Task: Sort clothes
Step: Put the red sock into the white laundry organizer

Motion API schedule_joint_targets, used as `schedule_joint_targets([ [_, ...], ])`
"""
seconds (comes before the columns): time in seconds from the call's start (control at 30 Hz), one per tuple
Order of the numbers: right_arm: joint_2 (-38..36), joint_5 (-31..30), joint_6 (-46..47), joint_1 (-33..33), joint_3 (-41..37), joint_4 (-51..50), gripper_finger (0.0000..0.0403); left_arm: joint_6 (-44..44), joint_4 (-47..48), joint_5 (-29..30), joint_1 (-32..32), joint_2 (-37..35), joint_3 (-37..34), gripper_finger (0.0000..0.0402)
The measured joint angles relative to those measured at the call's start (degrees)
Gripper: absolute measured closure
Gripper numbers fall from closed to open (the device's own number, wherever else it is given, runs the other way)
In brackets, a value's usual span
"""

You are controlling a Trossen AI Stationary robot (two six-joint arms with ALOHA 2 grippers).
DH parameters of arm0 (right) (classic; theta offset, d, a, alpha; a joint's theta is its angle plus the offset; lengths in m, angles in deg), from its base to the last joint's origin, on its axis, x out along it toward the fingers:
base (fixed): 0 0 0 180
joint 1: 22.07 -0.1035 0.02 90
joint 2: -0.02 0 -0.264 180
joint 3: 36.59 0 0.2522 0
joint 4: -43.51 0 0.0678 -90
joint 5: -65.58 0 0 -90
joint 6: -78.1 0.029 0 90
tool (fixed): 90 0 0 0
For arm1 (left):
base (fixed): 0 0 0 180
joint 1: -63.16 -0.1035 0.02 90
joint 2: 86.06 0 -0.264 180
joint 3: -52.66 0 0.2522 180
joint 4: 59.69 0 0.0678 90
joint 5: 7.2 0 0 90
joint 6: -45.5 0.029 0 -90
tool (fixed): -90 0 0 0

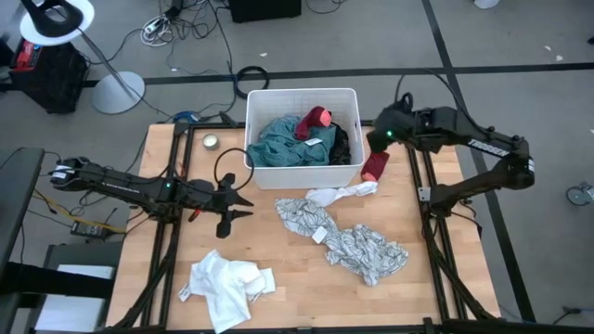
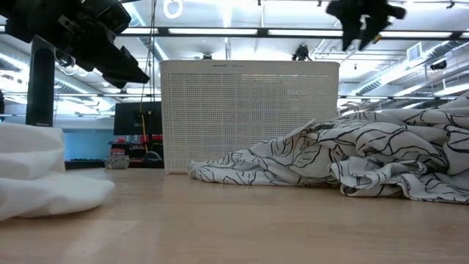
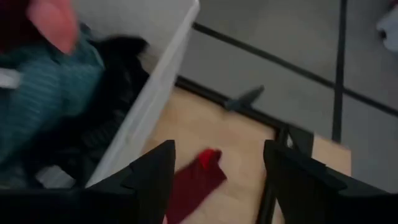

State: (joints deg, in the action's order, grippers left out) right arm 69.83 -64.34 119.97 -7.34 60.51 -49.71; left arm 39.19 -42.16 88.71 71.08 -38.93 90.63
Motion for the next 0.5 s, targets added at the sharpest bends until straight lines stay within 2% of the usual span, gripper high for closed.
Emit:
schedule_joint_targets([
  [0.23, -5.4, 0.7, 8.7, 2.7, -13.6, 1.1, 0.0118, -0.7, 0.0, 0.0, 0.0, 0.0, 0.0, 0.0275],
  [0.5, -6.9, 5.1, 10.1, 6.0, -26.4, 12.3, 0.0088, -0.7, 0.0, 0.0, 0.0, 0.0, 0.0, 0.0275],
])
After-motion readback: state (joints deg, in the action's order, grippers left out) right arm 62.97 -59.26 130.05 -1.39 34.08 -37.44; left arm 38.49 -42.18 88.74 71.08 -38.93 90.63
